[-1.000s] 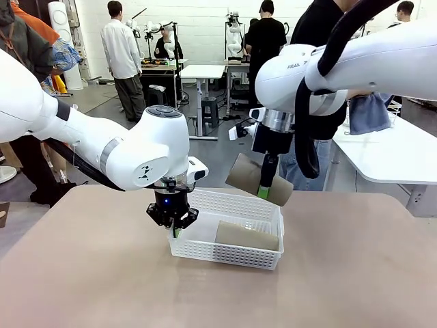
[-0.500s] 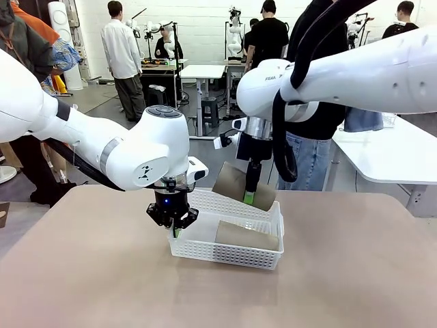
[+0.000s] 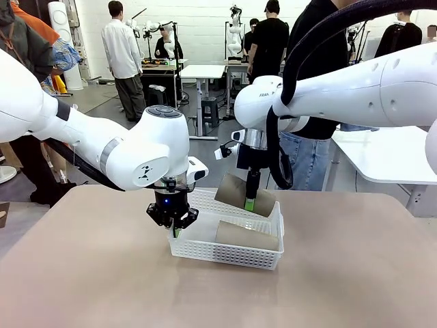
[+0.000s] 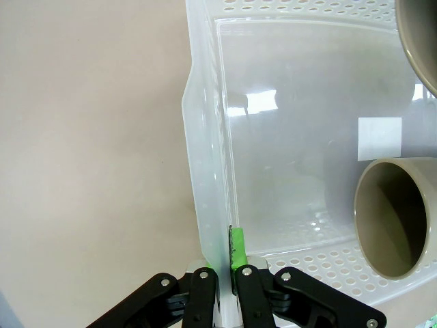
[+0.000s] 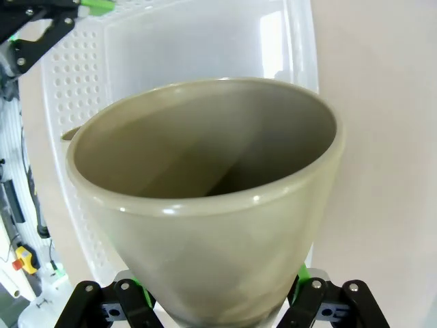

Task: Clean and organize the cups into the basket.
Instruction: Pick up the Reusable plastic cup from the right side of the table and stack it inside the Organizing basket in the center of the table.

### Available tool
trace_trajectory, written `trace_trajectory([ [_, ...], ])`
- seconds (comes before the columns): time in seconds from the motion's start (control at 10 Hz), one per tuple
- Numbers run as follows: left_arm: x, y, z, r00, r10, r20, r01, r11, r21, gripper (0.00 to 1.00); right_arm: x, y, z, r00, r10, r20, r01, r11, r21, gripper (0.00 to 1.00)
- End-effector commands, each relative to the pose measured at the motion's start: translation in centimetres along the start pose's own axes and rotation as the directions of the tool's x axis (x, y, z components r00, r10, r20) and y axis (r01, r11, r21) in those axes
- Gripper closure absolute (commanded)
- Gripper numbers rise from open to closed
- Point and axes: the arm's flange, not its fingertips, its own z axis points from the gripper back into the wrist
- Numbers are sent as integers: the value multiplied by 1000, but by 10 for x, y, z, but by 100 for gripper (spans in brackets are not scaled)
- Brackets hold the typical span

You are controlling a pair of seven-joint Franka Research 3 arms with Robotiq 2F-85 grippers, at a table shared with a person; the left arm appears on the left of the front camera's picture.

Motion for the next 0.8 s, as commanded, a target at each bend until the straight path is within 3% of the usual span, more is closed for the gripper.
trace_trajectory([
  [0.0, 0, -1, 1, 1000, -6, 11, 5, 1000, 13, 100, -4, 0, -2, 1000, 10, -13, -11, 996, -84, 17],
  [0.3, 0, -1, 1, 1000, -6, 11, 5, 1000, 13, 100, -11, 15, -16, 999, -40, -7, 39, 995, -94, 17],
  [0.4, 0, -1, 1, 1000, -6, 11, 5, 1000, 13, 100, 2, -2, -4, 1000, 11, 4, -11, 998, -56, 17],
  [0.7, 0, -1, 1, 1000, -6, 11, 5, 1000, 13, 100, 2, -2, -4, 1000, 11, 4, -11, 998, -56, 17],
])
